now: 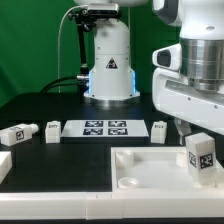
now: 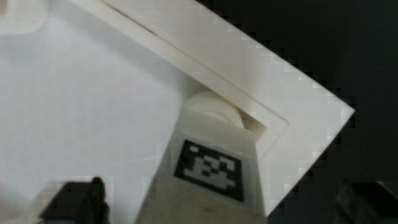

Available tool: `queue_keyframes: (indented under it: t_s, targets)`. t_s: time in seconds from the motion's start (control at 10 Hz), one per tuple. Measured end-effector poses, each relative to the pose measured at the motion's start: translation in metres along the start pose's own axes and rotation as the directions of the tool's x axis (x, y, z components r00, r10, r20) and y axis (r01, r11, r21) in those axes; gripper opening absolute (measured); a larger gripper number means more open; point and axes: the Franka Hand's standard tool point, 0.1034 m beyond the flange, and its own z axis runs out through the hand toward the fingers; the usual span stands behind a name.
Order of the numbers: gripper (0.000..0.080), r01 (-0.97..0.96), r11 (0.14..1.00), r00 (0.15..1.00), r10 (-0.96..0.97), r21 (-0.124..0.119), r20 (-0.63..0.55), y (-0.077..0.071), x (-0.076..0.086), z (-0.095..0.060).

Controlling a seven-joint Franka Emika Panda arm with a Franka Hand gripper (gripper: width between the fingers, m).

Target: Assemble one leg

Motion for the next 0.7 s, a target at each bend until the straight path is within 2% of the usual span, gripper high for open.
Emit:
queue_keyframes:
  t_s: [0.2,0.4,0.6,0.7]
  targets:
    - [0.0649,0.227,0.974,0.974,-0.227,0.000,0.000,0.0012,0.0017,0.0003]
    - [0.0649,0.483,0.876,0.876,-0.483,0.000,0.000,0.0034,0.0052,0.0005]
    - [0.0649,0.626,0.780,0.780,-0.626,-0.001,0.001,0.0031,0.0049,0.0005]
    - [0.0649,0.709,0.705,0.705,-0.709,-0.001,0.001,0.0032,0.0049,0.0005]
